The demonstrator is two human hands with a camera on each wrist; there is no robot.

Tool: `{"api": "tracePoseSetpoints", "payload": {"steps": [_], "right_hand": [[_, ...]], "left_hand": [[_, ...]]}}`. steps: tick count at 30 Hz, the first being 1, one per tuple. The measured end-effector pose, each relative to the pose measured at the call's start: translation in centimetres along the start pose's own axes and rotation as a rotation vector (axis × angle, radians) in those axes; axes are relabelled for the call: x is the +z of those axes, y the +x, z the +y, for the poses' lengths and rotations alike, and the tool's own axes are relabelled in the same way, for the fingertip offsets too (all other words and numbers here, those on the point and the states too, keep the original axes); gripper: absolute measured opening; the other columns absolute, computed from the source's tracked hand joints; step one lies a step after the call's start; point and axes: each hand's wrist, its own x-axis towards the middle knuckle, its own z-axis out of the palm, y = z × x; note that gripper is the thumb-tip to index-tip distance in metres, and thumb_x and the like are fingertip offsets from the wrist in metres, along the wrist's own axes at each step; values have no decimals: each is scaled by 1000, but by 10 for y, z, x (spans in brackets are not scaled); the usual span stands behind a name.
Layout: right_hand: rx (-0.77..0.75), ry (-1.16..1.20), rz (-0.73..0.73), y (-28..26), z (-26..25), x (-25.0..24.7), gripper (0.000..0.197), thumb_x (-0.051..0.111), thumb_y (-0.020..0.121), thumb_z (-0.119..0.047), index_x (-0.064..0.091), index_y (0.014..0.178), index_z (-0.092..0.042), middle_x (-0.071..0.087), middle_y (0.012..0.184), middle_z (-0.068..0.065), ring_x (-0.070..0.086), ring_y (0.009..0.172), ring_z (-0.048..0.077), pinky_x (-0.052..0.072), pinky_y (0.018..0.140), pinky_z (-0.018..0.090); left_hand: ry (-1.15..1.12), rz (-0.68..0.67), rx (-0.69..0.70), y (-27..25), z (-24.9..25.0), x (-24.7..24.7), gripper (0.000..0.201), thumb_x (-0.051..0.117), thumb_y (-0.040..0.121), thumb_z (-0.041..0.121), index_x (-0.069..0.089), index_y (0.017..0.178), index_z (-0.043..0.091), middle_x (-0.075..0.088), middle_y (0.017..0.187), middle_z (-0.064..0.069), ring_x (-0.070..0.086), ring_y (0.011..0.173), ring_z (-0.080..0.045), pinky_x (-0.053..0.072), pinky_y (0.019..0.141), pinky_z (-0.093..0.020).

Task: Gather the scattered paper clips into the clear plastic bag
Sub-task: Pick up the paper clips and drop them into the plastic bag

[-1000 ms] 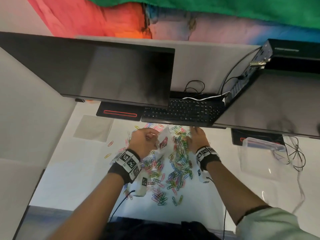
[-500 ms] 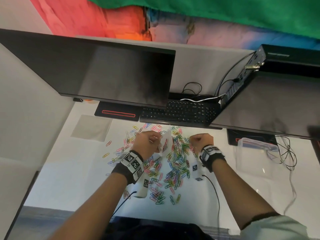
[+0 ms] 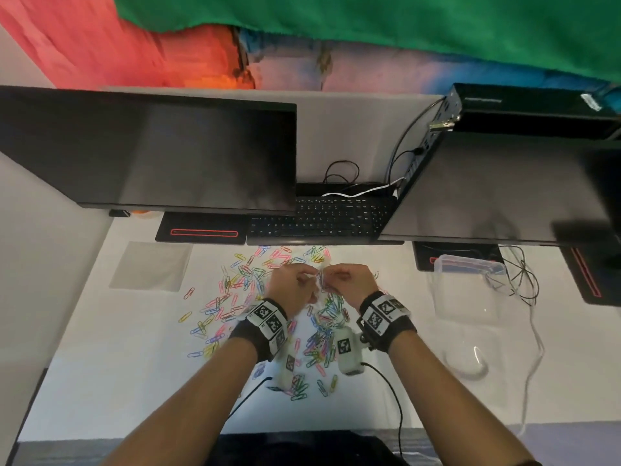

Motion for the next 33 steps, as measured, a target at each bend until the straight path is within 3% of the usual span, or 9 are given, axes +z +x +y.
{"api": "tracePoseSetpoints", "payload": {"steps": [3,7,13,15,19,23,27,29,33], "right_hand": [[-64,-245,91,-6,-2,6,17,66,80,-4,77,90,-12,74,86,1,67,75,12,51,63,8],[-26,-263,112,-3,-4,10,17,65,82,-2,77,76,-13,73,72,3,69,64,19,60,62,27],[-17,-318,46,-5,-5,12,23,66,80,-3,70,65,-19,70,72,-2,66,68,16,51,57,15],[-43,-292,60,-7,-6,8,22,68,79,-3,73,65,-20,69,70,-7,64,63,6,46,52,7],[-181,-410,52,-11,-8,7,17,64,84,-3,78,84,-14,71,80,-6,60,67,3,51,70,15],[-282,-484,54,-12,-10,5,17,65,82,-6,78,76,-16,72,70,-4,56,59,-1,39,59,1],[-330,-652,-134,-13,-14,-1,32,51,85,1,78,83,-17,68,73,-3,52,63,9,42,67,19],[-290,-547,-204,-13,-16,-8,33,52,86,4,77,95,-15,73,93,-2,59,78,7,46,77,16],[-83,192,-186,-11,-15,-39,20,59,90,-2,72,104,-9,72,106,7,69,97,21,57,84,29]], "left_hand": [[14,-2,7,3,0,2,16,59,95,7,73,102,7,75,77,-13,75,65,-24,64,66,-43],[80,-28,49,6,5,6,16,61,95,6,75,99,11,76,78,-10,75,65,-21,64,65,-41],[105,-45,31,6,4,7,18,60,95,5,74,104,12,76,80,-11,76,68,-19,64,66,-35],[90,-35,34,8,1,6,15,62,95,9,74,104,12,77,80,-10,75,66,-15,64,66,-35],[60,-6,43,10,2,5,13,63,94,8,75,99,10,76,77,-10,76,68,-21,64,67,-38],[104,8,102,12,2,2,13,64,94,9,76,100,11,77,77,-7,74,61,-12,64,66,-32],[66,-4,81,11,2,1,13,66,93,9,76,102,12,77,75,-7,75,64,-16,64,70,-39],[48,12,80,10,2,0,14,66,93,8,76,101,12,77,76,-7,76,66,-18,64,72,-40],[55,20,74,7,5,-10,18,61,95,6,74,106,9,77,81,-8,75,67,-17,64,69,-39]]}}
